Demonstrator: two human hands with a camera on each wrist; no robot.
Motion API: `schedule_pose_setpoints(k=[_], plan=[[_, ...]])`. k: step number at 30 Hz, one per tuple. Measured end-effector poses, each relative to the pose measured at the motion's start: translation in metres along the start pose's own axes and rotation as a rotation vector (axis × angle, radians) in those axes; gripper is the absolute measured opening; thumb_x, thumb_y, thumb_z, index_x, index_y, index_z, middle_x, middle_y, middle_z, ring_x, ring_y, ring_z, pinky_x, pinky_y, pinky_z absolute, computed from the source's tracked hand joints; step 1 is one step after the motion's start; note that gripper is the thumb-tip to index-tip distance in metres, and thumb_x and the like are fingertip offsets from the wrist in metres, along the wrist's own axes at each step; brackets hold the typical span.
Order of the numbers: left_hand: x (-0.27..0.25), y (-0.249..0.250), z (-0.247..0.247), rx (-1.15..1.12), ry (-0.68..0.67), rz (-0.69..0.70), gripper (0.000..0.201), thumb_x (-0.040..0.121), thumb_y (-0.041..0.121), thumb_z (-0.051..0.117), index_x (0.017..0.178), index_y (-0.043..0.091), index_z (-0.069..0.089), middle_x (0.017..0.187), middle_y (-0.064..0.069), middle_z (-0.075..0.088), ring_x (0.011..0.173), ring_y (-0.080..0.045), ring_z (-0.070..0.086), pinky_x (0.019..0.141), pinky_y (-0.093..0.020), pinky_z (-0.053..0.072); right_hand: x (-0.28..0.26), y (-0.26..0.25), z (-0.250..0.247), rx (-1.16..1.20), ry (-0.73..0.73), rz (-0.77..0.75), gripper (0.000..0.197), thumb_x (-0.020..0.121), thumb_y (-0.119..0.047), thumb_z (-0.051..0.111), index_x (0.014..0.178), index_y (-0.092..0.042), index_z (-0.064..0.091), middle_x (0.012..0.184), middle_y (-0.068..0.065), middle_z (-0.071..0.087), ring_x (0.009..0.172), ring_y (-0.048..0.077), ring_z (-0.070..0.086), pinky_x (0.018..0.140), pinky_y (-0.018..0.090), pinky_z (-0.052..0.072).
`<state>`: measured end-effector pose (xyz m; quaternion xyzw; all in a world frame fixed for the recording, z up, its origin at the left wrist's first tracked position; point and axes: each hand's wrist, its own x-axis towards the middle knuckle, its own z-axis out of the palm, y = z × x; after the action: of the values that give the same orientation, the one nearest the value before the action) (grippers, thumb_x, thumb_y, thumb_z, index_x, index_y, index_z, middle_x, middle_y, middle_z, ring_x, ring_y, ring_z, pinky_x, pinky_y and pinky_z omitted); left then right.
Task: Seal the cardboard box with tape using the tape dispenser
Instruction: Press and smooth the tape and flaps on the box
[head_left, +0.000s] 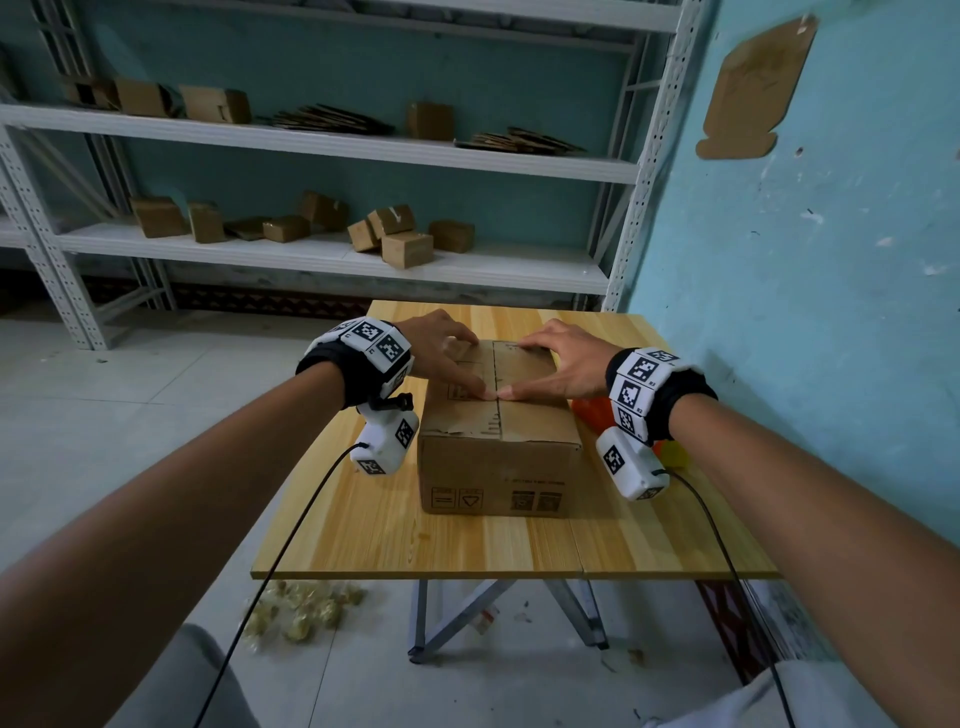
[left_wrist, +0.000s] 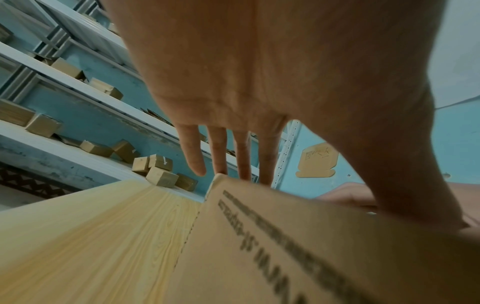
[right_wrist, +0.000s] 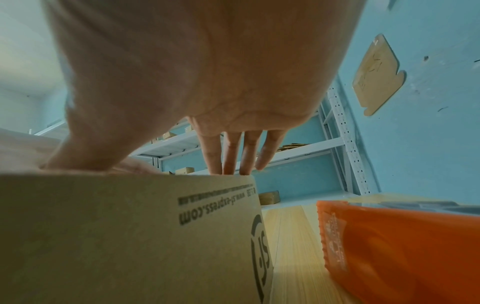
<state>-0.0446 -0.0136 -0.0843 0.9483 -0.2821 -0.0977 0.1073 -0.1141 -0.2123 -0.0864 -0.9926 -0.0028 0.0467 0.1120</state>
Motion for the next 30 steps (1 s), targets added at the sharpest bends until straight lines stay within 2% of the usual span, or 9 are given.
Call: schedule_pose_setpoints(k=[10, 19, 24, 30], plan=[[-0.002, -0.0009, 0.0008, 0.024, -0.002, -0.006, 0.09, 0.06, 0.071, 0.07, 0.137, 0.035, 0.042, 0.141, 0.003, 0.032, 0.13, -0.023, 0.036, 0.104, -0.048, 0.037, -0.0028, -0.0038, 0.0014, -0.046, 0.024, -0.014, 0.091, 0.075, -0.07, 0.064, 0.149, -0.023, 0.038, 0.148, 0.001, 0.033, 0.136, 0.021, 0.031, 0.11, 0.042, 0.032], [-0.0055, -0.0005, 0.0013, 0.021, -0.006, 0.004, 0.088, 0.061, 0.07, 0.07, 0.137, 0.036, 0.043, 0.14, 0.004, 0.032, 0.13, -0.022, 0.036, 0.105, -0.048, 0.037, -0.0034, -0.0056, 0.0043, -0.054, 0.057, -0.016, 0.089, 0.073, -0.073, 0.063, 0.144, -0.024, 0.043, 0.146, 0.001, 0.037, 0.133, 0.021, 0.035, 0.107, 0.041, 0.035], [-0.0058, -0.0003, 0.0015, 0.03, -0.011, 0.003, 0.091, 0.057, 0.075, 0.069, 0.136, 0.037, 0.043, 0.14, 0.005, 0.031, 0.13, -0.022, 0.036, 0.104, -0.048, 0.037, -0.0024, -0.007, 0.0054, -0.054, 0.086, -0.016, 0.084, 0.073, -0.073, 0.064, 0.139, -0.024, 0.048, 0.141, 0.0, 0.041, 0.127, 0.02, 0.039, 0.101, 0.038, 0.037], [-0.0062, -0.0009, 0.0028, 0.022, -0.006, 0.009, 0.09, 0.058, 0.073, 0.069, 0.136, 0.037, 0.043, 0.141, 0.003, 0.031, 0.13, -0.023, 0.036, 0.105, -0.049, 0.037, -0.0018, -0.0067, 0.007, -0.048, 0.091, -0.005, 0.083, 0.072, -0.074, 0.064, 0.137, -0.026, 0.048, 0.141, 0.001, 0.041, 0.127, 0.021, 0.038, 0.102, 0.04, 0.038]])
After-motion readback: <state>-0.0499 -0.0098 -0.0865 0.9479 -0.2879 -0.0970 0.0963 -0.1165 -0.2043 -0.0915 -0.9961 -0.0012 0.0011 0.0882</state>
